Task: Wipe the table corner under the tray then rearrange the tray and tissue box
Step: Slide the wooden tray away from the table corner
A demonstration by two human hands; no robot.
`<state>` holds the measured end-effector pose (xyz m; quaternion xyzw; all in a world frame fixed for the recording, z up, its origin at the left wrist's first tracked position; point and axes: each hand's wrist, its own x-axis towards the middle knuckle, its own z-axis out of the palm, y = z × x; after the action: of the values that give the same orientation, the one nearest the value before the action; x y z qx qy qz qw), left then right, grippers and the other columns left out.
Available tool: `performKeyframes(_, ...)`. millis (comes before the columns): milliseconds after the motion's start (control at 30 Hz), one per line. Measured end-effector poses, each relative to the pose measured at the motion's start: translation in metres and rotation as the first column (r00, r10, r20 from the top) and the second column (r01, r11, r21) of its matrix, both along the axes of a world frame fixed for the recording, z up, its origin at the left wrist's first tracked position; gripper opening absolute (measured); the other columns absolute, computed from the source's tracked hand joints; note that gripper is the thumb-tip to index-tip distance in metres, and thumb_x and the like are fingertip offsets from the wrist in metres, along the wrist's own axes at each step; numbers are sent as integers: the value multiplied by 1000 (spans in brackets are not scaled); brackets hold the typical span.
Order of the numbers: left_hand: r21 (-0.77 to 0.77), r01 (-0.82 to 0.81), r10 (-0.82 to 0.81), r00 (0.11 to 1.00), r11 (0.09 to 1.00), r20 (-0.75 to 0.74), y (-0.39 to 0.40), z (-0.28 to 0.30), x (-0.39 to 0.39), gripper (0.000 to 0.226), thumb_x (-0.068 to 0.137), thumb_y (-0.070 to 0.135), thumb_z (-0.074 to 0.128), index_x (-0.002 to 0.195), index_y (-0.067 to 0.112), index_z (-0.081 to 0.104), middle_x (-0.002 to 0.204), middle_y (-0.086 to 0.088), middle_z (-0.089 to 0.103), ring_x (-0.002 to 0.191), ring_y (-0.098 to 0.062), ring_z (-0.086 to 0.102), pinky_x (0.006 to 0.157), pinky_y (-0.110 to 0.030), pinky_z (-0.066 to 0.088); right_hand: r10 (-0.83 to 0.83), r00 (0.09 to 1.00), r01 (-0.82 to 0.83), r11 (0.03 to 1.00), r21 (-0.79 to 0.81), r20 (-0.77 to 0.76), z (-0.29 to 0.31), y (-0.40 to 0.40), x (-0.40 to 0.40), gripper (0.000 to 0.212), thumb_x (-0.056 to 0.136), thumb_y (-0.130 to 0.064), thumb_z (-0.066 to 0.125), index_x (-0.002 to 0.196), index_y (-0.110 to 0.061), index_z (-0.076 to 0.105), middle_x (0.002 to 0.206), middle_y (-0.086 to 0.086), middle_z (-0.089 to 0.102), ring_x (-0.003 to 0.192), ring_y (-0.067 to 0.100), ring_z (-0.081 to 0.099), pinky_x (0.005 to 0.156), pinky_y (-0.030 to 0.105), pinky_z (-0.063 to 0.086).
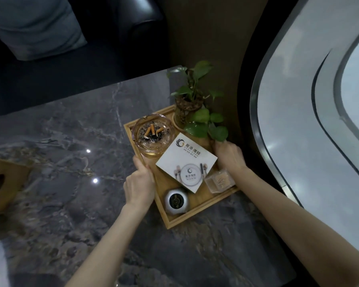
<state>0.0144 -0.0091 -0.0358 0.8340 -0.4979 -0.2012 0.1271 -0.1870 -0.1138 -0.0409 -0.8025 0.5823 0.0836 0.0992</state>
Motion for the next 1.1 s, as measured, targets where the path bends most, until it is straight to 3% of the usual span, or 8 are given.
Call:
performKeyframes(267, -65, -97, 99, 995, 993, 31, 58, 19, 39, 46, 97, 20, 27, 135, -5, 25, 84, -28, 67, 77, -44, 63, 68, -47, 44, 122, 992, -116, 988, -106, 46, 14, 33, 46, 24, 101, -9, 31, 113, -3, 50, 109, 17, 59, 91, 36, 64, 66, 39, 47)
performKeyframes(400, -53, -152, 156, 985, 987, 71, 94, 30, 64, 45, 97, 19, 28, 135, -5, 24, 86, -28, 67, 78, -43, 63, 61, -40, 34, 164, 977, -144, 979, -146, 134, 16, 60, 78, 19, 99, -7, 37, 105, -3, 55, 97, 18, 62, 83, 39, 65, 62, 41, 47)
performKeyframes(533, -24, -187, 188, 980, 982, 61, 130, 27, 98, 43, 97, 21, 27, 134, -1, 26, 88, -26, 68, 80, -43, 63, 65, -41, 39, 223, 941, -165, 959, -230, 254, 21, 100, 113, 6, 88, 7, 54, 83, 6, 57, 72, 26, 63, 58, 44, 64, 46, 40, 47)
performKeyframes(600, 8, -193, 192, 979, 981, 69, 148, 27, 117, 42, 97, 22, 27, 133, 1, 26, 92, -29, 67, 85, -45, 62, 69, -44, 42, 201, 934, -137, 965, -223, 295, 15, 120, 130, 6, 89, 7, 53, 84, 9, 56, 73, 30, 63, 59, 48, 64, 47, 42, 48)
performKeyframes(733, 73, -165, 159, 984, 984, 79, 176, 21, 151, 40, 97, 24, 26, 130, 2, 27, 97, -29, 66, 89, -46, 61, 72, -47, 43, 153, 941, -109, 981, -158, 302, -5, 156, 157, 11, 93, 4, 47, 89, 10, 55, 81, 32, 63, 69, 50, 64, 54, 46, 49)
performKeyframes(933, 163, -127, 112, 989, 978, 99, 204, -6, 184, 45, 96, 15, 29, 136, -1, 19, 100, -28, 66, 87, -44, 62, 72, -48, 44, 130, 958, -98, 986, -131, 257, -22, 188, 190, 4, 87, 8, 56, 83, 9, 56, 71, 29, 63, 56, 46, 63, 43, 42, 48)
performKeyframes(1033, 173, -115, 101, 991, 978, 86, 210, -15, 194, 47, 96, 15, 29, 139, -1, 16, 99, -28, 67, 87, -43, 62, 71, -47, 44, 127, 964, -92, 984, -154, 234, -27, 195, 200, 17, 73, 14, 69, 73, 6, 54, 56, 23, 59, 39, 41, 59, 30, 35, 43)
performKeyframes(1100, 167, -97, 83, 993, 981, 88, 210, -19, 202, 48, 96, 14, 29, 139, -1, 15, 97, -28, 67, 84, -43, 62, 70, -47, 45, 123, 963, -86, 983, -162, 238, -31, 198, 205, 19, 71, 15, 70, 72, 5, 54, 55, 23, 59, 38, 40, 58, 30, 34, 43)
